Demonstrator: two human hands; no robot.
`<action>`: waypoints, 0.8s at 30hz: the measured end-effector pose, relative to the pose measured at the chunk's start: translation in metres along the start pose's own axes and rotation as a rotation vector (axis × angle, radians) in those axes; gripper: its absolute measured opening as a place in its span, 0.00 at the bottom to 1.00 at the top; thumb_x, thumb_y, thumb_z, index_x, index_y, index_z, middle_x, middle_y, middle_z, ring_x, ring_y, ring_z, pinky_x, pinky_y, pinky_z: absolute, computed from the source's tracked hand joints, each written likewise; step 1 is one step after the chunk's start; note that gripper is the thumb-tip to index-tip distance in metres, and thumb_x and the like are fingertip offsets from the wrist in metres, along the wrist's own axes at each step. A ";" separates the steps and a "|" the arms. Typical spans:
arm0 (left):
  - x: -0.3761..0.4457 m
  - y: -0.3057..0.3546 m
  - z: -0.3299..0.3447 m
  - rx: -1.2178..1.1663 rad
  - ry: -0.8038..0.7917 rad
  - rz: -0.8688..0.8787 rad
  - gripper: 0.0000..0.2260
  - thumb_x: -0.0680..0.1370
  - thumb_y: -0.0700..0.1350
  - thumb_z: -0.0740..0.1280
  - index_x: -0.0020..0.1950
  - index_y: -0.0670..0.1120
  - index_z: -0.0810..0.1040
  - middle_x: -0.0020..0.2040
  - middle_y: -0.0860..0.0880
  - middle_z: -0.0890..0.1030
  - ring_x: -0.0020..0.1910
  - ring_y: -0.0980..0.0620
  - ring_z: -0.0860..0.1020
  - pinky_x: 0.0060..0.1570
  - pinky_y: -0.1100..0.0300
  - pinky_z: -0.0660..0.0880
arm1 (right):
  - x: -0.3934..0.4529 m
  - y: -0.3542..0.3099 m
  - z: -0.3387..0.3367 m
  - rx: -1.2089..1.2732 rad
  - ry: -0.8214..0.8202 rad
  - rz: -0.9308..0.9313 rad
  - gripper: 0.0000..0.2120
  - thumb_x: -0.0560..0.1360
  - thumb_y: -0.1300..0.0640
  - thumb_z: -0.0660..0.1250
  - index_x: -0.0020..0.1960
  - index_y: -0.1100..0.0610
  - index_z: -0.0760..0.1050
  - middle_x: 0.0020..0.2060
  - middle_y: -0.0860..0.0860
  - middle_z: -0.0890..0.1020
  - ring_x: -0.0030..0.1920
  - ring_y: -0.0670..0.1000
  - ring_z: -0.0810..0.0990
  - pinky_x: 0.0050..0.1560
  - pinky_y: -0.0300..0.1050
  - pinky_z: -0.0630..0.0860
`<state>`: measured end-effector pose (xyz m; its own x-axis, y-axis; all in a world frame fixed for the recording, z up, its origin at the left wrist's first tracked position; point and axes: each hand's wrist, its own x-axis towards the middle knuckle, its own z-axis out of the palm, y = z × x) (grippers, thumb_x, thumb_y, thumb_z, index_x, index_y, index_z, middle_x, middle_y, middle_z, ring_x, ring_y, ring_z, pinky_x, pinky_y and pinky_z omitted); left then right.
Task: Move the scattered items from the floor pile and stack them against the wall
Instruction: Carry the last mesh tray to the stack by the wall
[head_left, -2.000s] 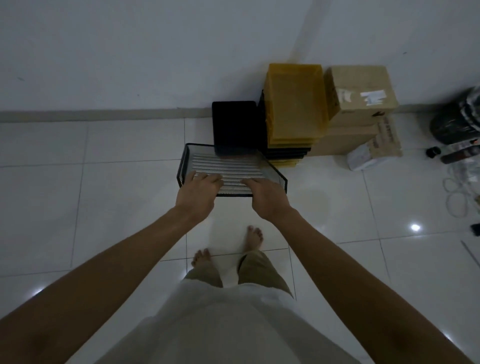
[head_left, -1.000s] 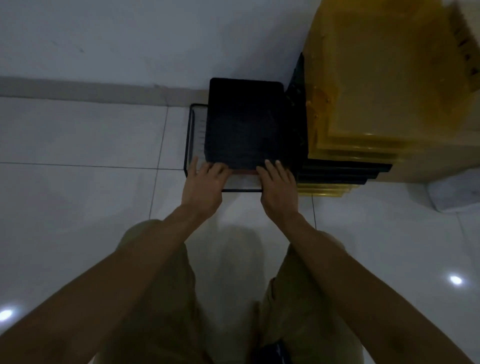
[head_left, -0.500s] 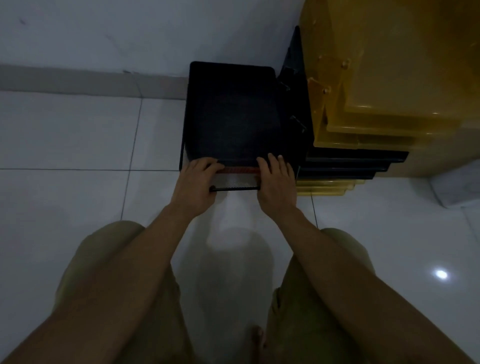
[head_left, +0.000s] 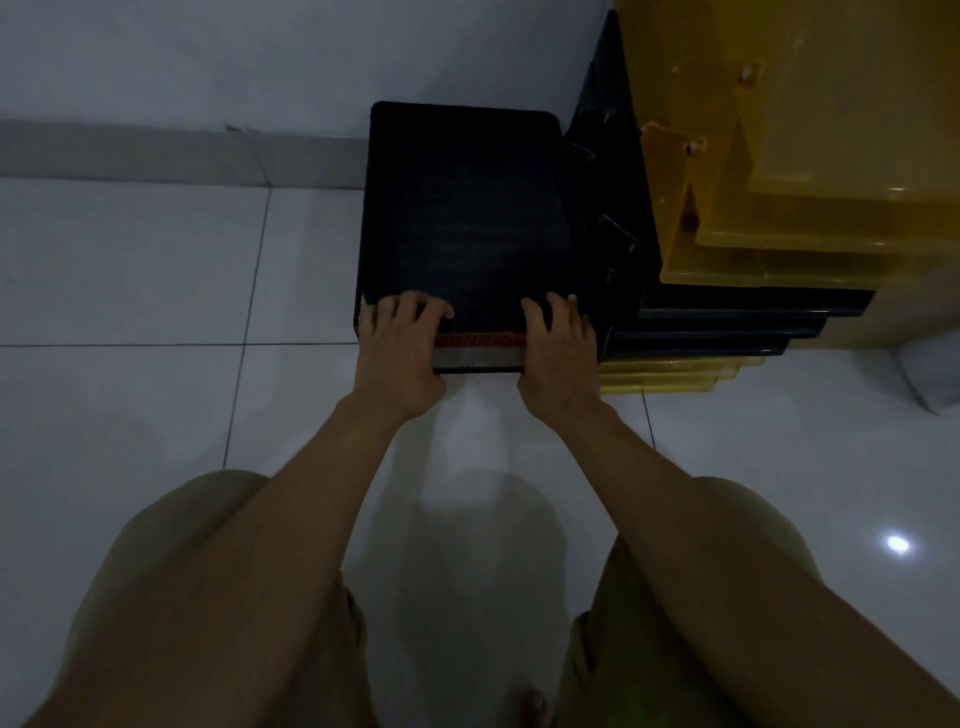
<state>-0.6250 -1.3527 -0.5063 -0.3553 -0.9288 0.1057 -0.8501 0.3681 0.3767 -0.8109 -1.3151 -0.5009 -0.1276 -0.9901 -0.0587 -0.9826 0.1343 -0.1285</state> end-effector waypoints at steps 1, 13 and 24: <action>0.000 0.001 0.001 0.059 0.020 -0.026 0.34 0.61 0.39 0.71 0.67 0.49 0.70 0.64 0.46 0.71 0.64 0.44 0.67 0.67 0.46 0.51 | 0.000 -0.002 0.001 -0.010 0.015 -0.004 0.40 0.72 0.62 0.70 0.78 0.55 0.53 0.76 0.59 0.57 0.77 0.61 0.51 0.76 0.56 0.49; 0.016 0.008 0.001 0.131 0.002 -0.182 0.36 0.68 0.42 0.71 0.74 0.52 0.63 0.76 0.42 0.56 0.72 0.38 0.55 0.62 0.42 0.57 | 0.017 -0.004 -0.003 -0.011 0.116 0.004 0.37 0.72 0.64 0.68 0.77 0.57 0.56 0.75 0.62 0.59 0.77 0.63 0.51 0.77 0.56 0.49; 0.043 -0.011 -0.008 -0.020 0.233 -0.082 0.27 0.66 0.50 0.76 0.63 0.54 0.73 0.70 0.40 0.63 0.66 0.37 0.59 0.59 0.42 0.62 | 0.046 -0.013 0.002 0.057 0.256 0.077 0.31 0.74 0.65 0.66 0.74 0.55 0.61 0.74 0.61 0.61 0.77 0.65 0.49 0.75 0.62 0.43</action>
<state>-0.6277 -1.3975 -0.4989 -0.1844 -0.9413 0.2828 -0.8638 0.2925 0.4103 -0.8033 -1.3627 -0.5040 -0.2387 -0.9541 0.1809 -0.9605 0.2045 -0.1889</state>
